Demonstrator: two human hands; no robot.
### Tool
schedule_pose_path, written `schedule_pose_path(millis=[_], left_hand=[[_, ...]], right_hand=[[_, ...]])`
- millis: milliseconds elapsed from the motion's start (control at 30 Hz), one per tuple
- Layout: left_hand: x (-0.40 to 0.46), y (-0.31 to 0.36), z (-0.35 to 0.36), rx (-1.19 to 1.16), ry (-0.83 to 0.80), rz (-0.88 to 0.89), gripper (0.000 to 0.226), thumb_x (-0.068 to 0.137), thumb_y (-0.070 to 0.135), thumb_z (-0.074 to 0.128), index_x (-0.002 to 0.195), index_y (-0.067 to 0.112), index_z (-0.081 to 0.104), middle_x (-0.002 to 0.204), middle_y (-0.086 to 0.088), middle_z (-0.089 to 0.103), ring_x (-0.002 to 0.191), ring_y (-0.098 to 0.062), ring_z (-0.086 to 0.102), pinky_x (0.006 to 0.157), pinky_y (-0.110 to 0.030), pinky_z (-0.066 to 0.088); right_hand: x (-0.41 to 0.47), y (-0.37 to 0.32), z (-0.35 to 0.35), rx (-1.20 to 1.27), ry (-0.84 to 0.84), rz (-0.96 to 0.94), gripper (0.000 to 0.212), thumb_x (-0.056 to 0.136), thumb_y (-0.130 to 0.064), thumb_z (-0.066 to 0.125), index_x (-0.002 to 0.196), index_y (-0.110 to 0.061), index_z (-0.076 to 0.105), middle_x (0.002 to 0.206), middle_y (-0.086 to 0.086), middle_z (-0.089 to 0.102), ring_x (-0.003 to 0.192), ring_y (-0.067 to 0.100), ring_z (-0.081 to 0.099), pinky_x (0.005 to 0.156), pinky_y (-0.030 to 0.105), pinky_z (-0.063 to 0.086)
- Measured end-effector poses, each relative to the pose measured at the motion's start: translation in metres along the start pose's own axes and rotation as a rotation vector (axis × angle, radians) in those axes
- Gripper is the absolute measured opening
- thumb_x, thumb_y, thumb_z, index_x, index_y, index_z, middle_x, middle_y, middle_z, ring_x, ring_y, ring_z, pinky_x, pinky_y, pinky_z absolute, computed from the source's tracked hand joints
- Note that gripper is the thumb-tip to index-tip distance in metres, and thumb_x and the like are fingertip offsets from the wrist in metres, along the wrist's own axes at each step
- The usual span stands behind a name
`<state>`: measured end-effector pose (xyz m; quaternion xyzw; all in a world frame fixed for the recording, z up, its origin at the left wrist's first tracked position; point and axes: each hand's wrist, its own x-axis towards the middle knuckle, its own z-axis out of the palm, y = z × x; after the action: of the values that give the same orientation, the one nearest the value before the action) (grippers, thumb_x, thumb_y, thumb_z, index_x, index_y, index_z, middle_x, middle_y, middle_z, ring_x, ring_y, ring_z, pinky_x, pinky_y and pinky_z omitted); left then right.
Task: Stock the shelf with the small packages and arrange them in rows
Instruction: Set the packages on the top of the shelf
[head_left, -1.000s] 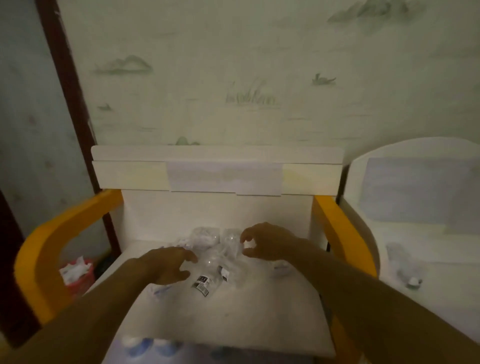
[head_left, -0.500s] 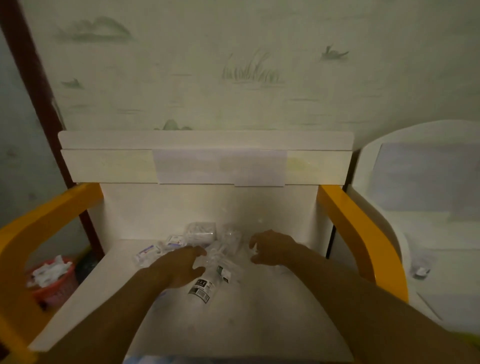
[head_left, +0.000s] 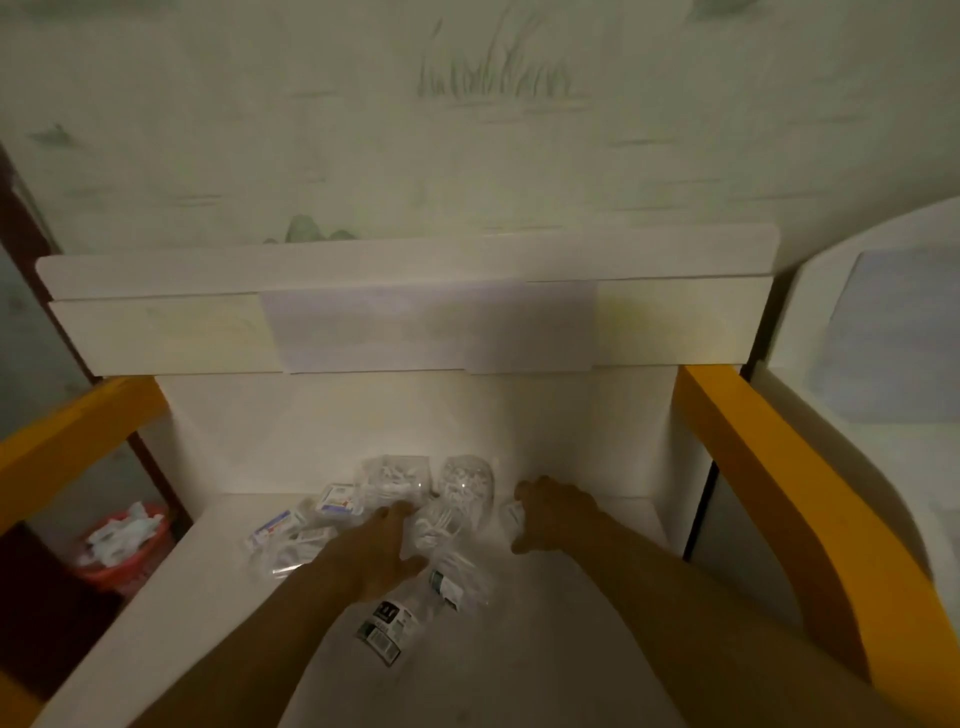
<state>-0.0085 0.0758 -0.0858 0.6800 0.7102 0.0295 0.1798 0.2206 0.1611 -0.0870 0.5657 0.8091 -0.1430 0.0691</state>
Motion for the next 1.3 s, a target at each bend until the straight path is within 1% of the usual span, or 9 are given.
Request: schedule_pose_path(millis=[200,367,533,733,800,933,1067,1167,1300], left_hand=[[0.009,-0.005,-0.002,-0.211,0.045,0.041,0.068,0.075,0.042,0.076,0.128,0.027,0.036,0.127,0.005,0.052,0.106,-0.009,0.050,0.086,-0.021,0.040],[0.007,-0.014,-0.022,-0.267,0.079,0.087,0.069,0.072,0.041,0.079,0.126,0.029,0.037,0.115,0.010,0.051,0.104,-0.012,0.056,0.085,-0.020,0.044],[0.001,-0.009,-0.060,-0.367,0.124,0.123,0.054,0.079,0.043,0.073,0.121,0.033,0.041,0.115,0.005,0.055,0.094,-0.010,0.059,0.073,-0.018,0.046],[-0.009,0.015,-0.100,-0.438,0.284,0.194,0.048,0.084,0.042,0.067,0.125,0.032,0.045,0.114,0.009,0.055,0.101,-0.012,0.057,0.083,-0.022,0.040],[-0.015,0.024,-0.111,-0.426,0.335,0.251,0.051,0.083,0.053,0.063,0.125,0.029,0.047,0.112,0.009,0.057,0.098,-0.012,0.058,0.081,-0.022,0.041],[-0.027,0.047,-0.127,-0.356,0.410,0.395,0.085,0.062,0.085,0.039,0.122,0.026,0.052,0.107,0.011,0.059,0.093,-0.012,0.058,0.081,-0.026,0.044],[-0.031,0.089,-0.139,-0.363,0.415,0.532,0.091,0.054,0.099,0.030,0.106,0.030,0.058,0.098,0.009,0.065,0.088,-0.013,0.063,0.084,-0.033,0.051],[-0.038,0.135,-0.146,-0.370,0.387,0.610,0.082,0.058,0.095,0.035,0.104,0.031,0.056,0.098,0.010,0.064,0.089,-0.015,0.063,0.084,-0.033,0.051],[-0.049,0.206,-0.146,-0.512,0.360,0.687,0.059,0.074,0.064,0.066,0.119,0.028,0.049,0.108,0.006,0.059,0.094,-0.015,0.060,0.083,-0.024,0.044]], right_hand=[[0.013,-0.004,0.010,-0.012,0.065,0.022,0.080,0.073,-0.051,0.073,0.138,-0.019,0.038,0.144,0.012,0.031,0.123,0.036,0.045,0.097,0.044,0.043],[0.012,-0.005,0.009,-0.027,0.069,0.035,0.082,0.069,-0.053,0.072,0.138,-0.025,0.036,0.145,0.010,0.032,0.129,0.040,0.034,0.102,0.047,0.036],[0.000,-0.010,-0.022,-0.059,0.044,0.044,0.087,0.073,-0.058,0.068,0.144,-0.028,0.030,0.150,0.007,0.028,0.136,0.039,0.025,0.108,0.049,0.030],[-0.036,-0.021,-0.075,-0.102,0.115,0.037,0.088,0.072,-0.061,0.069,0.145,-0.028,0.033,0.150,0.009,0.028,0.132,0.039,0.028,0.108,0.048,0.032],[-0.053,-0.027,-0.092,-0.126,0.159,0.021,0.085,0.071,-0.062,0.069,0.143,-0.030,0.036,0.149,0.008,0.031,0.130,0.037,0.031,0.106,0.048,0.035],[-0.099,-0.030,-0.133,-0.172,0.268,0.027,0.081,0.071,-0.061,0.068,0.141,-0.031,0.039,0.148,0.004,0.033,0.129,0.034,0.032,0.103,0.046,0.036],[-0.151,-0.012,-0.161,-0.199,0.358,0.094,0.078,0.074,-0.057,0.068,0.141,-0.030,0.039,0.147,0.004,0.033,0.126,0.033,0.034,0.097,0.044,0.038],[-0.186,0.014,-0.168,-0.208,0.414,0.174,0.079,0.074,-0.058,0.068,0.141,-0.030,0.039,0.148,0.004,0.032,0.128,0.034,0.033,0.100,0.047,0.035],[-0.225,0.061,-0.171,-0.165,0.461,0.272,0.080,0.073,-0.060,0.068,0.140,-0.029,0.039,0.145,0.006,0.034,0.129,0.034,0.032,0.103,0.049,0.037]])
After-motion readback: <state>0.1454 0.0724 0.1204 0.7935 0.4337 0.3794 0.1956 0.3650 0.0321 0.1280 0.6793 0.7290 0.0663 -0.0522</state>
